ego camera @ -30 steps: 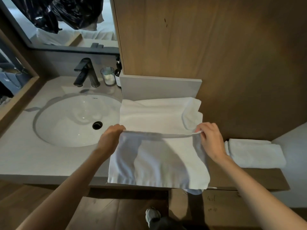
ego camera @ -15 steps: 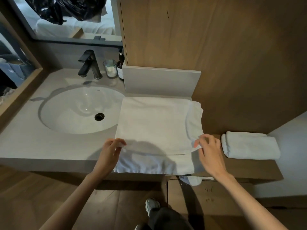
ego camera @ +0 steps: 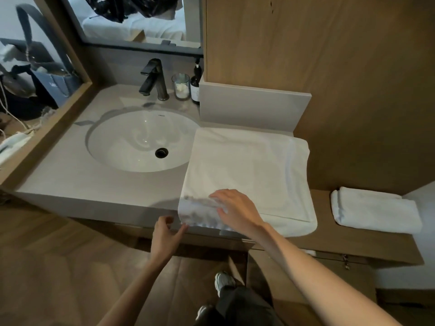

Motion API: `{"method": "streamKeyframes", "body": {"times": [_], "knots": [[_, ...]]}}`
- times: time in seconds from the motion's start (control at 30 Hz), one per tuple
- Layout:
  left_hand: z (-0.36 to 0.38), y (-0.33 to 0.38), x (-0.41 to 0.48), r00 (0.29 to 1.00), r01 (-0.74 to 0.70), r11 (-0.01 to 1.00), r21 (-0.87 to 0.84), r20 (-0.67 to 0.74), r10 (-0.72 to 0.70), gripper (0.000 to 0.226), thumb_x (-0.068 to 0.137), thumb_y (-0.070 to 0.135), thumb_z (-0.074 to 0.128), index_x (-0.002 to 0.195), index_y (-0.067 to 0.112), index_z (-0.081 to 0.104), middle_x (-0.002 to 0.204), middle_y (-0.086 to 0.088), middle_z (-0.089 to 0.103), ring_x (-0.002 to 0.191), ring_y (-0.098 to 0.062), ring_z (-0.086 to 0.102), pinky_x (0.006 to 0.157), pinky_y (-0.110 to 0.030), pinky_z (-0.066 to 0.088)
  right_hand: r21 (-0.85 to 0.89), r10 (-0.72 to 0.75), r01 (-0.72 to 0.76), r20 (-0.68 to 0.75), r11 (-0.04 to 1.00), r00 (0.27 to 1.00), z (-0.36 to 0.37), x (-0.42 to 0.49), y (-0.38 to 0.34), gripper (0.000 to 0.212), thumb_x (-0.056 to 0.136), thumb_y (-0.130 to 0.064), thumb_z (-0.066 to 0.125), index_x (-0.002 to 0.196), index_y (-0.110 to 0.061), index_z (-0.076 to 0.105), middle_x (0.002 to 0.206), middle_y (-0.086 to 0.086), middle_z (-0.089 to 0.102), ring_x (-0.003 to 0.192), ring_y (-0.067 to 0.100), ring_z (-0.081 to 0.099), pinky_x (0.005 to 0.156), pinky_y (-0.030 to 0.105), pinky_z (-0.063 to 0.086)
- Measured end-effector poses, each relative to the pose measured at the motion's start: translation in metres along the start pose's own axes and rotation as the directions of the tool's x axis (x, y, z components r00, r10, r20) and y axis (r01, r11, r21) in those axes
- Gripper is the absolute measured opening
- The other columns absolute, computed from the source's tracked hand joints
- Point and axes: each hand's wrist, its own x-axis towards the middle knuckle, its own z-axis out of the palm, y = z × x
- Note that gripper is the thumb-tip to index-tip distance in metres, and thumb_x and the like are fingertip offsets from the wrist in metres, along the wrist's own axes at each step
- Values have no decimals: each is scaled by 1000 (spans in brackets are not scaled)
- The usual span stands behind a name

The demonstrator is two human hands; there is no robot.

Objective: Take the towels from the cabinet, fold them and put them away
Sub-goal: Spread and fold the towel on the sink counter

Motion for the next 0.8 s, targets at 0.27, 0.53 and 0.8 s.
{"method": "streamKeyframes", "body": {"times": [0.27, 0.53, 0.8], "knots": [[-1, 8, 10, 969, 175, 976, -129, 197, -148, 17, 91, 31, 62, 96, 15, 57, 102, -4, 62, 96, -21, 60, 81, -31, 52, -174, 18, -8, 60, 985, 998, 20, 44, -27, 33, 99, -27, 46, 132, -30, 49, 129, 0, 55, 111, 21, 50, 90, 36, 47], [-29, 45, -3, 991, 47, 980, -192, 135, -21, 14, 88, 22, 66, 98, 13, 60, 85, -8, 68, 77, -22, 69, 73, -33, 59, -136, 68, -69, -13, 988, 998, 16, 52, -27, 24, 98, -17, 46, 116, -22, 61, 109, 0, 63, 95, 22, 59, 79, 35, 50], [-40, 130, -2, 984, 66, 809, -584, 175, 46, 15, 87, 4, 66, 100, 6, 59, 90, -16, 70, 77, -22, 72, 70, -28, 59, 150, 15, 43, -365, 988, 931, -59, 11, -22, 24, 96, -25, 57, 116, -20, 70, 107, -1, 69, 93, 13, 63, 82, 22, 51]]}}
